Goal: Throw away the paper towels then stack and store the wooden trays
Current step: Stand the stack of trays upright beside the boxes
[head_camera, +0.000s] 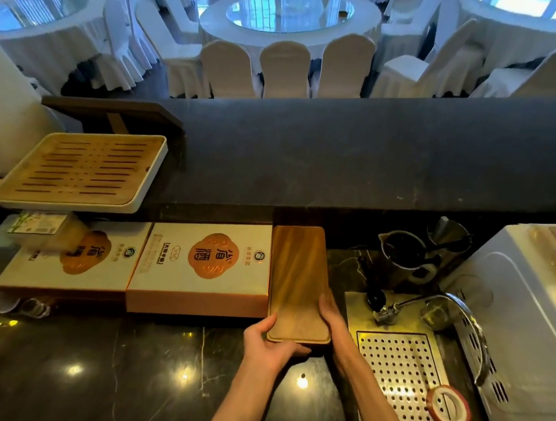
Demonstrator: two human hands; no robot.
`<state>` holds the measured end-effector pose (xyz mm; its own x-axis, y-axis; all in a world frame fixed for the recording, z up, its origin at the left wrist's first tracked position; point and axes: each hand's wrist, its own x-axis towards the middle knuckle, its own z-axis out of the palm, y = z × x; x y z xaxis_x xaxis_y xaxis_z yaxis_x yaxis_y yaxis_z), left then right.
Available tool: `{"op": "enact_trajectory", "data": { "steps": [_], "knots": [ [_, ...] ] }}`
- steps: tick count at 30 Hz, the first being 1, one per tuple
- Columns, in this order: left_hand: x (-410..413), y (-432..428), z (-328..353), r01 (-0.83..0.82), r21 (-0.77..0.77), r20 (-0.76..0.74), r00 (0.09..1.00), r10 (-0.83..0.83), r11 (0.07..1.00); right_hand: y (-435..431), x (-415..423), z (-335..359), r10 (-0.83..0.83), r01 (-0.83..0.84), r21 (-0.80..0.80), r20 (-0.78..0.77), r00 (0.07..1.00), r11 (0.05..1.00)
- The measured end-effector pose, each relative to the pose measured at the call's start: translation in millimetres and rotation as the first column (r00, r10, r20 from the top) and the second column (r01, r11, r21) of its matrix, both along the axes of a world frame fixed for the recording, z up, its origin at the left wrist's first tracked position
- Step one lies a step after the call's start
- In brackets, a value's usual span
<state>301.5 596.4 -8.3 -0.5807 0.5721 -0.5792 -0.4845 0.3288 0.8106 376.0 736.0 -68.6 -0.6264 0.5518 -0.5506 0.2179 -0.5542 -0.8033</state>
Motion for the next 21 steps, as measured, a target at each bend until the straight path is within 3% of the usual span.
{"op": "enact_trajectory", "data": {
  "steps": [2,4,7,8,10,11,15,18,21],
  "knots": [
    [3,-4,1,0.062,-0.022,-0.089,0.994,-0.064,0.998,-6,1,-7,-0.035,0.034,0.023,0.025,0.999,0.999],
    [4,-7,-3,0.051,0.002,-0.07,0.996,-0.051,0.999,-9,-1,-8,-0.08,0.079,0.011,0.012,0.997,0.997],
    [-3,2,12,-0.037,0.019,0.236,0.971,0.031,0.999,-11,-3,-3,-0.142,0.142,-0.008,-0.013,0.99,0.99],
    [-5,8,15,-0.115,-0.008,0.361,0.926,0.11,0.993,-12,-2,0,-0.138,0.138,-0.012,-0.013,0.99,0.99],
    [-13,21,21,-0.332,-0.08,0.659,0.69,0.299,0.94,-12,0,8,-0.103,0.103,0.006,0.003,0.995,0.995],
    [-15,26,25,-0.38,-0.08,0.709,0.628,0.321,0.921,-12,1,14,-0.069,0.068,0.035,0.022,0.997,0.997],
    [-17,25,28,-0.241,-0.102,0.557,0.79,0.256,0.965,-16,11,33,-0.009,-0.018,0.171,0.154,0.988,0.985],
    [-14,21,18,-0.142,-0.174,0.351,0.916,0.196,0.974,-40,21,35,0.022,-0.066,0.203,0.209,0.978,0.977],
    [0,22,6,-0.116,-0.175,0.079,0.988,0.132,0.978,-65,18,36,-0.119,0.064,0.288,0.181,0.976,0.956]
  ]
}}
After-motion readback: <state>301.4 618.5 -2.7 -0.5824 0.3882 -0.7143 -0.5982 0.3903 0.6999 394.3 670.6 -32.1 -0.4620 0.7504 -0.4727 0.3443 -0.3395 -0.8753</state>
